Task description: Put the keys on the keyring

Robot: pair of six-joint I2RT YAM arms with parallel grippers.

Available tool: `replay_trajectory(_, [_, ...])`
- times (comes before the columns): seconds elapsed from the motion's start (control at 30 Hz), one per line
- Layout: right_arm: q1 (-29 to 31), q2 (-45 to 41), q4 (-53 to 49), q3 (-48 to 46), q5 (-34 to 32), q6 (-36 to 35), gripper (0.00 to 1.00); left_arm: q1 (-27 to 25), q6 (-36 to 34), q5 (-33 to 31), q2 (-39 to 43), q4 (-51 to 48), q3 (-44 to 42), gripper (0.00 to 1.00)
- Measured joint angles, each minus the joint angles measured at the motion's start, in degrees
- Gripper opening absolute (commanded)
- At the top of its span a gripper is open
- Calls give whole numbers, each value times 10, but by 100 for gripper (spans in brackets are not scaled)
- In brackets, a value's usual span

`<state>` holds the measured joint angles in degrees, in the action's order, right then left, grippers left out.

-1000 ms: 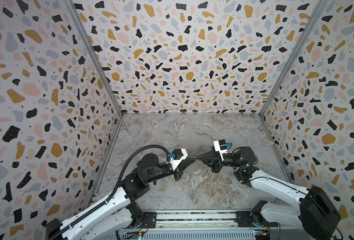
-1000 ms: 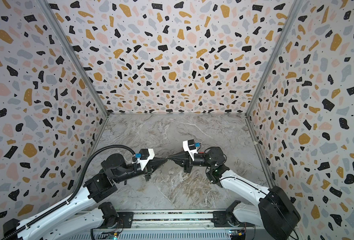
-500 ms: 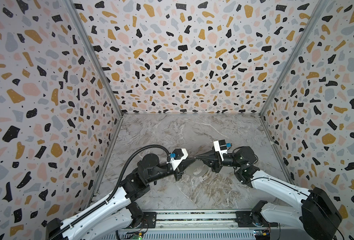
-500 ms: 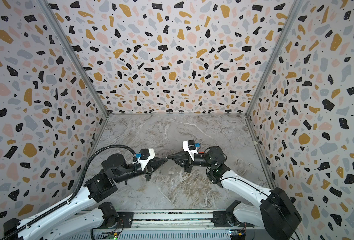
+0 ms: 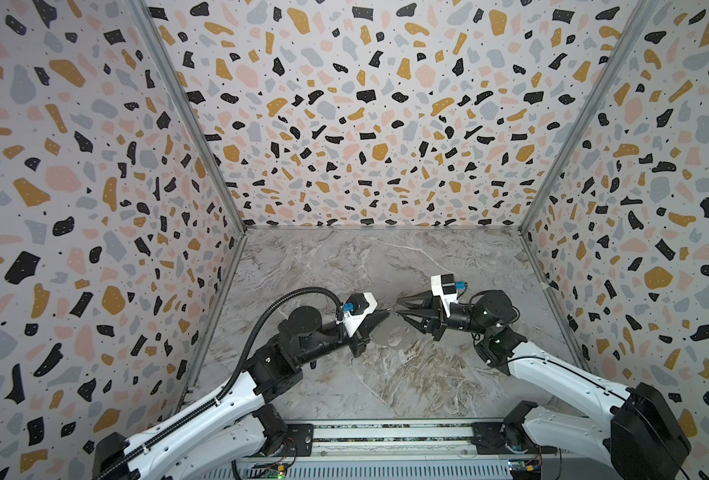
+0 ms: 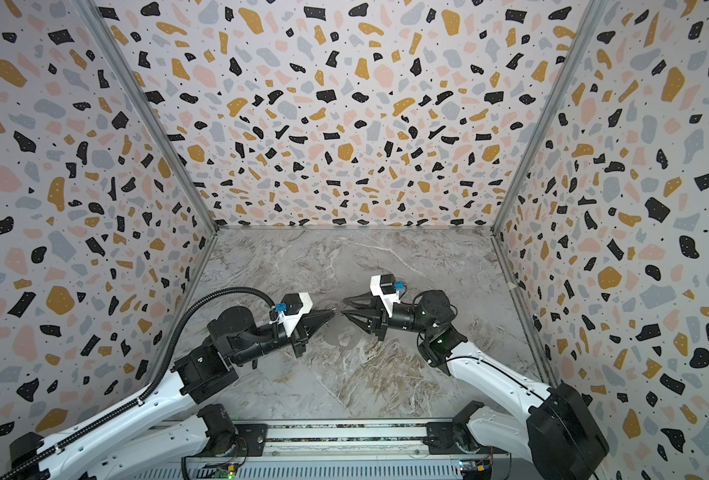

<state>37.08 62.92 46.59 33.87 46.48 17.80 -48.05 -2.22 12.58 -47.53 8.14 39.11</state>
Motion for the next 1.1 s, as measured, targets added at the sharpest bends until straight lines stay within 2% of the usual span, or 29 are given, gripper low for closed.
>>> replay_trajectory(0.2, [-28,-52,-111,24,-63,-28,38,1,5,-61,-27,-14,3,0])
replay_trajectory(0.47, [-79,-78,-269,61,-157,-52,39,2,11,-87,-25,-21,3,0])
replay_trajectory(0.87, [-99,-76,-362,35,-261,-41,40,2,19,-91,-24,-21,3,0])
replay_trajectory(1.1, [-100,-17,-411,35,-340,-26,39,2,25,-92,-24,-21,3,0])
